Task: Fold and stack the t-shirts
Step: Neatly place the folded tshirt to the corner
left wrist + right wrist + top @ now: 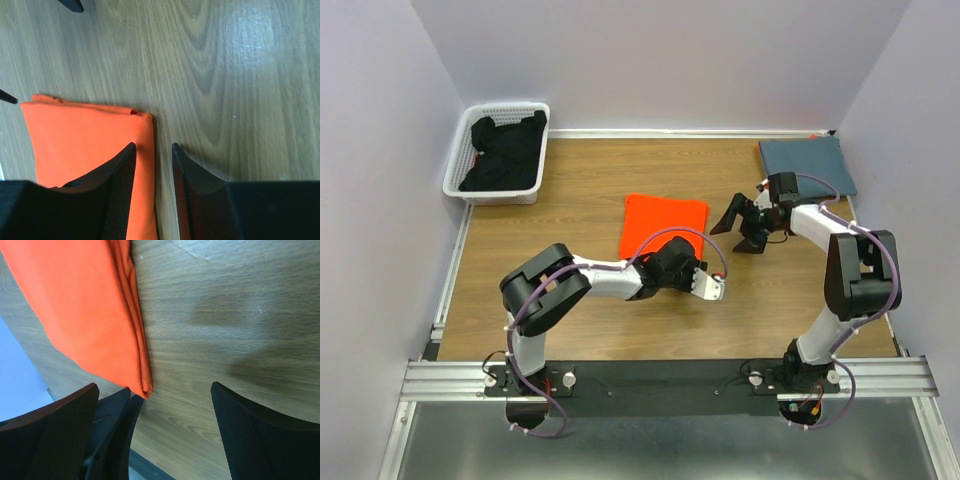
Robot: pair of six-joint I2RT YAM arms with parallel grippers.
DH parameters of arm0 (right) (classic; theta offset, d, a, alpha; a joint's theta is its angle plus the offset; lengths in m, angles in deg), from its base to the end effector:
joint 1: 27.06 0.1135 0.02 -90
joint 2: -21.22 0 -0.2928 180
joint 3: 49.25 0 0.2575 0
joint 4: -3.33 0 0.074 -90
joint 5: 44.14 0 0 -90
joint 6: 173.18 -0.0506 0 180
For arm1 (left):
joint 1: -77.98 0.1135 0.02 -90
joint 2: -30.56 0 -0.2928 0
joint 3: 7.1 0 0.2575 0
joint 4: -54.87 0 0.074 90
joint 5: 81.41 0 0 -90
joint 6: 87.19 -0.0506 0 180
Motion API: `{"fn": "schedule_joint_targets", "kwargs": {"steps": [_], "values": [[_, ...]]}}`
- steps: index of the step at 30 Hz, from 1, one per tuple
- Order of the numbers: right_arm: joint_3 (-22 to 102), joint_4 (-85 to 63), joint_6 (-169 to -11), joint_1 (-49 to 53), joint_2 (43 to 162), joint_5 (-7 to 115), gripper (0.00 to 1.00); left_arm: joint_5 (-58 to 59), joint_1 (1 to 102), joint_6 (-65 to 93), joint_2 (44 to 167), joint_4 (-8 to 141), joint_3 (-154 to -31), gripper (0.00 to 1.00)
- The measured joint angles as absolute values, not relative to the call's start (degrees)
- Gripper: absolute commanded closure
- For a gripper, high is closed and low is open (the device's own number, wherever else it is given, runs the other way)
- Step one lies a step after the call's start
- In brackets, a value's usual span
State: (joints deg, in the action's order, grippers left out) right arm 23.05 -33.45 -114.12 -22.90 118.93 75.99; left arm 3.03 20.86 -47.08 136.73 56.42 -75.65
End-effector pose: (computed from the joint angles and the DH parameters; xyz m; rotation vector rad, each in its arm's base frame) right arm 0.3441 0.0505 0.1890 0.4503 2.6685 0.8945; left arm 0.2141 -0.3402 0.1590 1.8446 1.2999 -0.1769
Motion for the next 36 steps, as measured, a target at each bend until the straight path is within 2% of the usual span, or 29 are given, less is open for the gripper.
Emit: {"fn": "schedule_joint_targets", "kwargs": {"steps": [2, 6, 10, 17, 30, 36], "values": [[23.0, -33.5, -114.5, -22.9, 120.1, 76.7, 0.00, 3.2, 20.9, -47.5, 137.7, 56.0, -76.1, 0.65], [23.1, -33.4, -115.5, -22.9, 122.6, 78.5, 0.00, 3.5, 20.9, -48.5, 139.2, 55.3, -77.3, 0.86], [23.2, -32.9, -116.9, -22.9, 124.0, 80.4, 0.00, 3.6, 20.9, -48.9, 141.2, 55.3, -79.1, 1.00], [23.1, -28.1, -120.1, -22.9, 126.1, 84.4, 0.01, 1.4, 21.7, -47.6, 142.0, 57.1, -82.4, 1.00], [20.1, -16.5, -129.1, -23.0, 129.7, 91.8, 0.19, -5.5, 23.4, -42.3, 141.5, 61.2, -86.6, 1.00], [19.7, -11.1, -134.4, -22.9, 132.3, 94.3, 0.22, -8.4, 25.1, -38.6, 141.4, 62.3, -89.8, 1.00]]}}
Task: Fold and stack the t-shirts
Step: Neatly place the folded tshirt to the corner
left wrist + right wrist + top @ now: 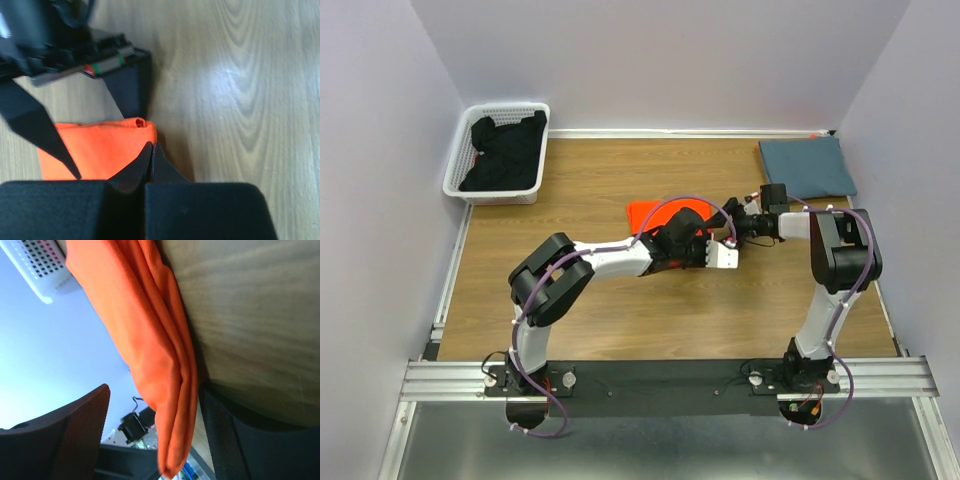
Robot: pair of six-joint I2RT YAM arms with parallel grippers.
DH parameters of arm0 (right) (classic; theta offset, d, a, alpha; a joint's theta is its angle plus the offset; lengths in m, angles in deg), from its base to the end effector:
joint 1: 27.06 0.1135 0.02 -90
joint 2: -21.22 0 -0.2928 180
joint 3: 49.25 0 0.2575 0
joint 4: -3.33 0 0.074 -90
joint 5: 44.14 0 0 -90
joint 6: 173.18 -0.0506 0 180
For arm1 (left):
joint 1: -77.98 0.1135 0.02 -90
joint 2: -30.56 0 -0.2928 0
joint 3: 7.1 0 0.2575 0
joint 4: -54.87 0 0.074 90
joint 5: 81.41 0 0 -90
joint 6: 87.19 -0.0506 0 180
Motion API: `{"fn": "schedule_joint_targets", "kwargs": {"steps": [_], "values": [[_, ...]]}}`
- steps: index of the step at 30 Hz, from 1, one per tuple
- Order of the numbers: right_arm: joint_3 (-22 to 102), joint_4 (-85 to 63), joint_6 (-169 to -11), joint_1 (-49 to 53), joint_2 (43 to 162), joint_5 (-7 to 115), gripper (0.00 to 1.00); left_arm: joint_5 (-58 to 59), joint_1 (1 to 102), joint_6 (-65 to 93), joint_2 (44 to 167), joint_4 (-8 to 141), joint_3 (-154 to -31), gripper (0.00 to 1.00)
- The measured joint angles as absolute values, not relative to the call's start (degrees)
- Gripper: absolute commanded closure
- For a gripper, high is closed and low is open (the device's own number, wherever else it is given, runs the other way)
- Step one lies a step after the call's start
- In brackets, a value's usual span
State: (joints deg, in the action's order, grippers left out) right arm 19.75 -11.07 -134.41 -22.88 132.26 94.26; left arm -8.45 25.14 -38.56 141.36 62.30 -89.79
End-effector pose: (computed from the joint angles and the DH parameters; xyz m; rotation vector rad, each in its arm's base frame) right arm 0.3721 0.0651 0.1247 0.7308 2.5812 1.4304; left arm 0.2604 -0.3681 0.1948 1.7170 1.3651 -0.4385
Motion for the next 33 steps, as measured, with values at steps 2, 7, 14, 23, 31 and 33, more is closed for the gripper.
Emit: {"fn": "schedule_joint_targets", "kwargs": {"steps": [2, 7, 14, 23, 31, 33], "values": [[19.6, -8.7, -136.2, -22.7, 132.9, 94.6, 0.27, -9.2, 25.8, -37.4, 141.4, 62.6, -90.7, 1.00], [19.0, -3.3, -140.4, -22.5, 134.8, 94.0, 0.41, -10.9, 27.7, -34.7, 141.4, 63.9, -92.7, 1.00], [19.3, 3.7, -145.0, -21.8, 137.2, 89.4, 0.55, -13.1, 29.9, -31.0, 142.2, 64.7, -95.2, 1.00], [21.3, 11.9, -150.4, -20.1, 140.5, 85.5, 0.55, -15.9, 30.8, -27.2, 143.4, 66.0, -97.6, 1.00], [22.8, 17.8, -153.2, -18.2, 142.9, 82.6, 0.68, -16.6, 30.8, -26.7, 144.1, 66.9, -98.9, 1.00], [23.0, 18.5, -153.2, -17.9, 143.6, 81.5, 0.93, -16.7, 30.8, -26.7, 144.4, 67.2, -98.9, 1.00]]}}
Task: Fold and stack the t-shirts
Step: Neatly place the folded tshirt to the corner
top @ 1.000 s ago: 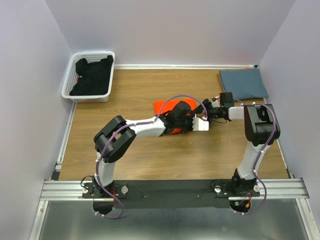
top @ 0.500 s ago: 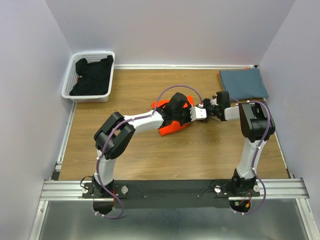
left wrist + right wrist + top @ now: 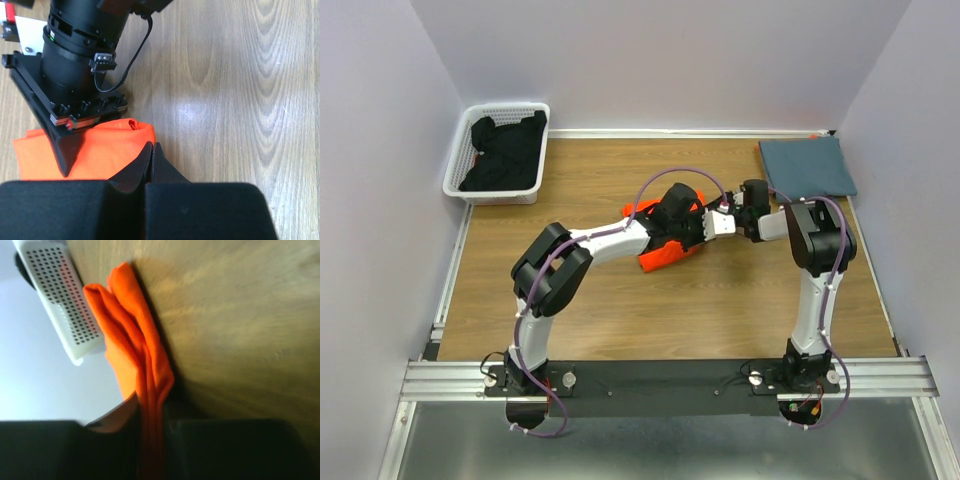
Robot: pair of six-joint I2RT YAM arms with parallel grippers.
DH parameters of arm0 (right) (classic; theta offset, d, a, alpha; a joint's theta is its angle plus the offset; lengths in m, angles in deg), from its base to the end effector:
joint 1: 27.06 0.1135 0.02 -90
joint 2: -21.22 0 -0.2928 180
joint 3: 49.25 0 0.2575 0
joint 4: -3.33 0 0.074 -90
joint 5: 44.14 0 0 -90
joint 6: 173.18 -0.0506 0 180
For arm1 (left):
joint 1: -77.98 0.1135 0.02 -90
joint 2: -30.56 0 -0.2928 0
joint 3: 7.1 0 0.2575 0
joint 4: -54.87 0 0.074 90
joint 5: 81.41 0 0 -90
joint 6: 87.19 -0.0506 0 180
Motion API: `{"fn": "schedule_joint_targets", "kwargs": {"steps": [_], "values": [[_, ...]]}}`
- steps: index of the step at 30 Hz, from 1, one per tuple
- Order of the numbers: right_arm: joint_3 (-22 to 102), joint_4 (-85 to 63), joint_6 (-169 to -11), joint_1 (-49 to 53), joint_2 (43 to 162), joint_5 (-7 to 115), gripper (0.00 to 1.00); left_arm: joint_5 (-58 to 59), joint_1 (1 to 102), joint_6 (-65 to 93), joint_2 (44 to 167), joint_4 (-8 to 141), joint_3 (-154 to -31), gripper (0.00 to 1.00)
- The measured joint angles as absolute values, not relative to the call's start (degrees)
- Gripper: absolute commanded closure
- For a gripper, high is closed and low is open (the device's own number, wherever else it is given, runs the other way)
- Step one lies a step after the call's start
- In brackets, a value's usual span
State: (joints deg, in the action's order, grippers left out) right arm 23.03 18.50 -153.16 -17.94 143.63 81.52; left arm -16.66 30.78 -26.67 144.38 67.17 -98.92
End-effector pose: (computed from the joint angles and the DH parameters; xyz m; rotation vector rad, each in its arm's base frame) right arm 0.4262 0.0983 0.0971 0.8701 2.2766 1.3936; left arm 0.3075 -0.3639 0.2174 1.5418 1.5370 -0.6544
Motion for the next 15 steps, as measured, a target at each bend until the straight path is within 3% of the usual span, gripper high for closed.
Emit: {"fn": "schedule_joint_targets", "kwargs": {"steps": [1, 4, 7, 10, 15], "values": [[23.1, 19.1, -153.0, -17.8, 144.0, 81.4, 0.99, -16.7, 30.8, -26.7, 144.4, 67.3, -98.9, 1.00], [23.4, 19.6, -152.1, -17.7, 144.8, 80.8, 1.00, -16.7, 30.8, -26.7, 144.5, 67.5, -98.9, 0.97], [24.0, 18.9, -150.6, -17.7, 144.8, 80.8, 0.99, -16.7, 30.9, -26.6, 144.5, 67.5, -98.8, 0.70], [26.3, 16.2, -147.0, -17.5, 144.8, 79.5, 0.99, -16.9, 31.0, -26.0, 142.7, 68.2, -96.8, 0.58], [32.6, 7.7, -134.2, -17.2, 144.3, 75.3, 0.99, -19.0, 32.8, -24.9, 136.2, 71.0, -93.0, 0.53]]}}
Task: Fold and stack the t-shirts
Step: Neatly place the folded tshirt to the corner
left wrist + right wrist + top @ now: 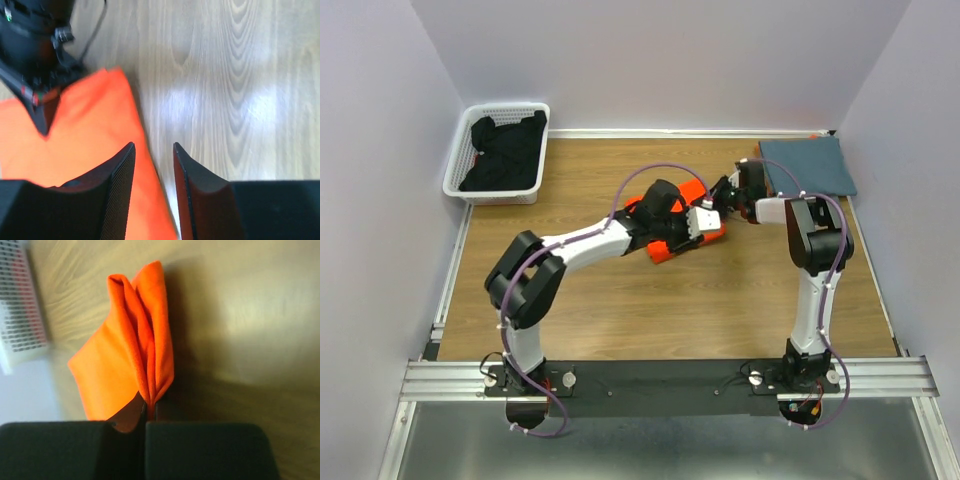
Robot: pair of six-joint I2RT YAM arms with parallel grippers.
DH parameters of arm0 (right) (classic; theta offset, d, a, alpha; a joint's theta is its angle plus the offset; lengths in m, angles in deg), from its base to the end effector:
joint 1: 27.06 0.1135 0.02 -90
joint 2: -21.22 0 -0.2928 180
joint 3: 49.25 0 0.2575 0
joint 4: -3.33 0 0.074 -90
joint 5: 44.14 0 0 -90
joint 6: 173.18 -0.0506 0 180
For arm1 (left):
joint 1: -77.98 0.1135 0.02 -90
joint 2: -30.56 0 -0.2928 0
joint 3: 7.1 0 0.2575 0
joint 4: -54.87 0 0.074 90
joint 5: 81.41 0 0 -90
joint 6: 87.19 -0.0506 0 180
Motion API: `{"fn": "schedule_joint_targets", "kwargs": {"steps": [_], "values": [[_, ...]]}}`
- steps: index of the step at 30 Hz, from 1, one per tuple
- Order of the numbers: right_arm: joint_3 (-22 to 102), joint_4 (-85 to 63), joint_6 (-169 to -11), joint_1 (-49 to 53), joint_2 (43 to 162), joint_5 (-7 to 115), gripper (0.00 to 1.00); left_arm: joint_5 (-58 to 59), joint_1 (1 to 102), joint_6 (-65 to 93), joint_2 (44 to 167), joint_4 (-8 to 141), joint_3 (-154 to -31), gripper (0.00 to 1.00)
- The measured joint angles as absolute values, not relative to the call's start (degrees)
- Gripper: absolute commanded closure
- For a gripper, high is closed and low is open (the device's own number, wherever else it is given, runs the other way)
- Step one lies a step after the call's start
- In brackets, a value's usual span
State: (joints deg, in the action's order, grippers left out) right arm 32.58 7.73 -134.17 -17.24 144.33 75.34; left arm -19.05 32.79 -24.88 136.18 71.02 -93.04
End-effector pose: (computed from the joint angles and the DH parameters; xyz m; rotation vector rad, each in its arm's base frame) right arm 0.4568 0.1043 0.1180 0.5360 2.3045 1.1258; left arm 0.2918 -0.3270 0.2392 1.5172 1.5926 -0.7004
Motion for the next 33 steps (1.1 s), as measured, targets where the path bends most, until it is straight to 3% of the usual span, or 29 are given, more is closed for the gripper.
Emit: {"fn": "schedule_joint_targets", "kwargs": {"steps": [2, 3, 4, 5, 19, 33], "values": [[37.5, 2.5, -127.7, -17.3, 144.3, 73.0, 0.99, -19.9, 34.7, -23.6, 133.7, 71.9, -92.3, 0.43], [40.4, -0.3, -123.0, -17.3, 144.3, 71.4, 0.99, -20.4, 35.9, -22.8, 132.8, 72.2, -92.3, 0.34], [42.2, -1.9, -120.1, -17.3, 144.2, 70.3, 0.99, -20.6, 36.7, -22.1, 132.1, 72.5, -92.3, 0.09], [44.0, -3.7, -117.0, -17.3, 144.2, 69.0, 0.99, -20.9, 37.8, -21.7, 131.7, 72.7, -92.3, 0.06], [63.9, -21.7, -84.9, -21.9, 144.3, 56.4, 0.99, -22.5, 44.2, -17.9, 122.9, 75.5, -83.7, 0.06], [72.2, -26.9, -71.5, -27.4, 144.3, 52.9, 0.99, -21.6, 44.4, -17.9, 118.7, 75.3, -80.1, 0.05]]}}
